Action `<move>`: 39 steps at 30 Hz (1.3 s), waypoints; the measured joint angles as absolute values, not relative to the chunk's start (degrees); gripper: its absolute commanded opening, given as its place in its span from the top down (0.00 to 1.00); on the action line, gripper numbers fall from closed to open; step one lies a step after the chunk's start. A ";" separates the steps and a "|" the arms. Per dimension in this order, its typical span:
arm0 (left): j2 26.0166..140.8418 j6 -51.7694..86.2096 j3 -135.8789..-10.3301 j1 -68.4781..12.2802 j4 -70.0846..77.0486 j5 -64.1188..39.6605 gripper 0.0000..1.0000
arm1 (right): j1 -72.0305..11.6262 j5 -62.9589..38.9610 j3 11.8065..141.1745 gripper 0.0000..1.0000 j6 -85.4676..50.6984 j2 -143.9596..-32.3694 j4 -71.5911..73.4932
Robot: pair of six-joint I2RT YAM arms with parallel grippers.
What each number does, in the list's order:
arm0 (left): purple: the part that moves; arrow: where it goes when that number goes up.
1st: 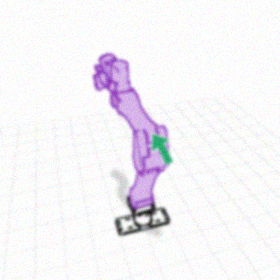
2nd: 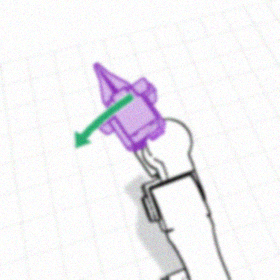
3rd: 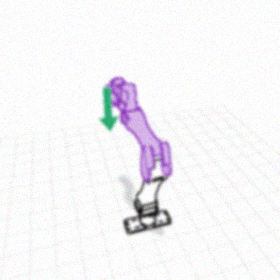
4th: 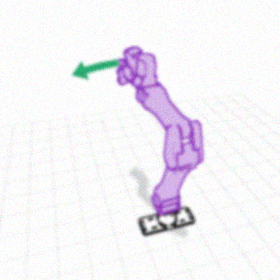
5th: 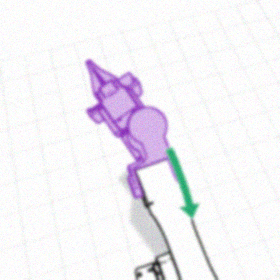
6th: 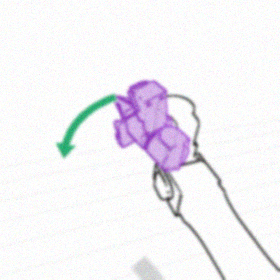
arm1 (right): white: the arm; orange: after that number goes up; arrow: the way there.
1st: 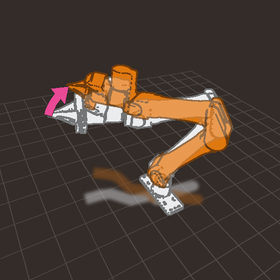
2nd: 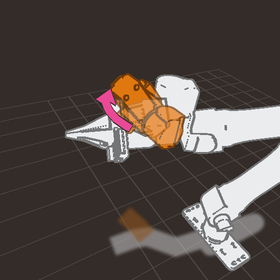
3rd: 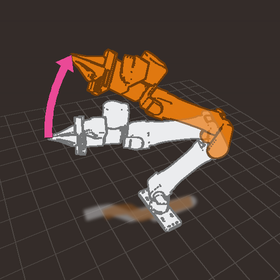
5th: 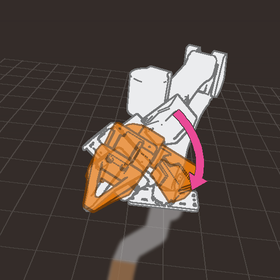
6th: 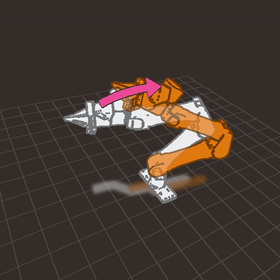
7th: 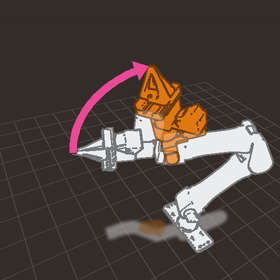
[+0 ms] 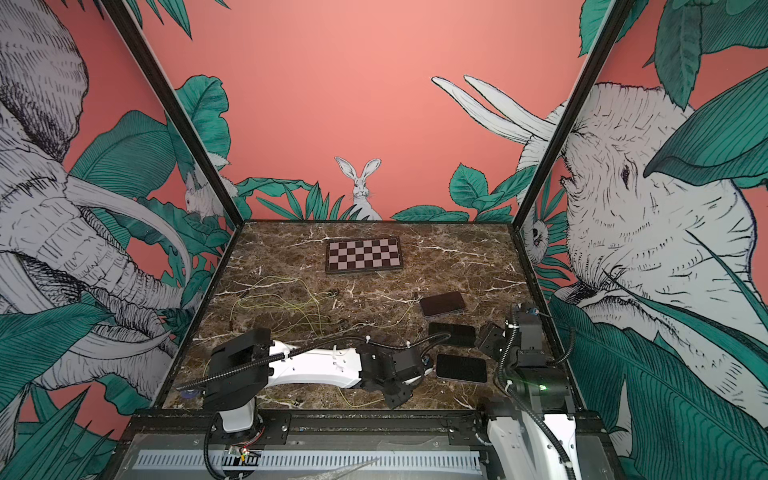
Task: Plug wired earphones into phones
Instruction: Pick up the wired earphone from the center of the board.
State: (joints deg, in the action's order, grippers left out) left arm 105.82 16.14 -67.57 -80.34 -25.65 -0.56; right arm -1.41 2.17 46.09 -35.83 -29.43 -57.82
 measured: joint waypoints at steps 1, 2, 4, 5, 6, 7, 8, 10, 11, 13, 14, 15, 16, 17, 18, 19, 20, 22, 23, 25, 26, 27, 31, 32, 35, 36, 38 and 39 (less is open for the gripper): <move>106.32 16.40 -67.57 -80.38 -25.71 -0.51 0.76 | -1.41 2.20 46.06 0.32 -35.86 -29.39 -57.95; 106.69 16.56 -67.57 -80.38 -25.74 -0.38 0.76 | -1.41 2.22 46.04 0.32 -35.86 -29.36 -58.04; 107.57 16.97 -67.57 -80.38 -25.93 -0.12 0.76 | -1.41 2.24 46.02 0.32 -35.86 -29.28 -58.17; 107.57 17.06 -67.57 -80.38 -25.76 0.05 0.76 | -1.41 2.28 46.02 0.32 -35.86 -29.21 -58.19; 107.57 17.17 -67.57 -80.38 -25.78 0.23 0.77 | -1.41 2.39 46.02 0.33 -35.86 -29.10 -58.19; 107.59 17.26 -67.57 -80.38 -25.76 0.49 0.78 | -1.41 2.42 46.02 0.33 -35.86 -29.08 -58.22; 107.66 17.39 -67.57 -80.38 -25.80 0.80 0.80 | -1.41 2.44 46.02 0.33 -35.86 -29.08 -58.19; 107.81 17.52 -67.68 -80.38 -25.85 1.45 0.84 | -1.41 2.48 46.02 0.33 -35.86 -29.08 -58.19; 107.92 17.54 -67.83 -80.38 -26.00 1.78 0.86 | -1.41 2.50 46.02 0.33 -35.83 -29.08 -58.19; 108.16 17.63 -68.18 -80.38 -26.30 2.61 0.94 | -1.41 2.55 46.02 0.34 -35.81 -29.08 -58.19; 108.22 17.72 -68.23 -80.38 -26.30 2.94 0.97 | -1.41 2.57 46.02 0.34 -35.79 -29.08 -58.17; 108.22 17.76 -68.23 -80.38 -26.28 3.20 1.00 | -1.41 2.59 46.02 0.34 -35.73 -29.06 -58.17; 108.22 17.56 -68.25 -80.40 -26.28 3.73 1.00 | -1.41 2.57 46.02 0.35 -35.55 -29.06 -58.15; 108.22 17.54 -68.25 -80.49 -26.28 3.95 1.00 | -1.41 2.55 46.02 0.36 -35.44 -29.04 -58.11; 108.22 17.54 -68.25 -80.55 -26.28 4.19 1.00 | -1.41 2.39 46.02 0.37 -35.05 -28.97 -58.02; 108.22 17.50 -68.25 -80.60 -26.28 4.43 1.00 | -1.41 2.13 46.02 0.37 -34.54 -28.82 -57.82; 108.22 17.39 -68.25 -80.62 -26.28 4.67 1.00 | -1.41 1.85 46.02 0.37 -34.04 -28.73 -57.58; 108.22 17.10 -68.25 -80.64 -26.33 5.43 1.00 | -1.41 0.75 46.02 0.37 -32.77 -28.60 -56.97; 108.20 16.91 -68.25 -80.60 -26.33 5.67 1.00 | -1.41 0.19 46.02 0.37 -32.01 -28.58 -56.58; 108.03 16.34 -68.16 -80.42 -26.41 6.26 1.00 | -1.41 -1.52 46.02 0.38 -30.13 -28.58 -55.29; 107.83 15.97 -67.99 -80.23 -26.52 6.42 1.00 | -1.41 -2.39 46.02 0.41 -29.39 -28.58 -54.65; 107.48 15.53 -67.68 -79.90 -26.52 6.46 1.00 | -1.41 -3.46 46.02 0.43 -28.53 -28.56 -53.82; 103.13 13.89 -65.14 -77.10 -26.24 5.41 1.00 | -1.41 -8.99 45.65 0.41 -23.68 -27.75 -49.17; 101.54 13.47 -64.47 -76.29 -26.06 4.95 1.00 | -1.41 -10.02 45.23 0.41 -22.46 -27.27 -47.94; 95.96 11.79 -62.37 -73.91 -24.40 3.27 1.00 | -1.41 -14.44 41.87 0.42 -17.47 -24.51 -42.24; 93.82 10.87 -61.52 -73.14 -23.53 2.57 1.00 | -1.41 -16.67 40.27 0.39 -15.22 -23.44 -40.18; 90.52 9.41 -60.18 -72.31 -22.52 1.52 1.00 | -1.41 -21.10 37.47 0.35 -10.11 -21.85 -36.49; 89.14 8.64 -59.70 -72.12 -22.35 0.86 1.00 | -1.41 -23.40 36.42 0.34 -7.44 -21.32 -34.87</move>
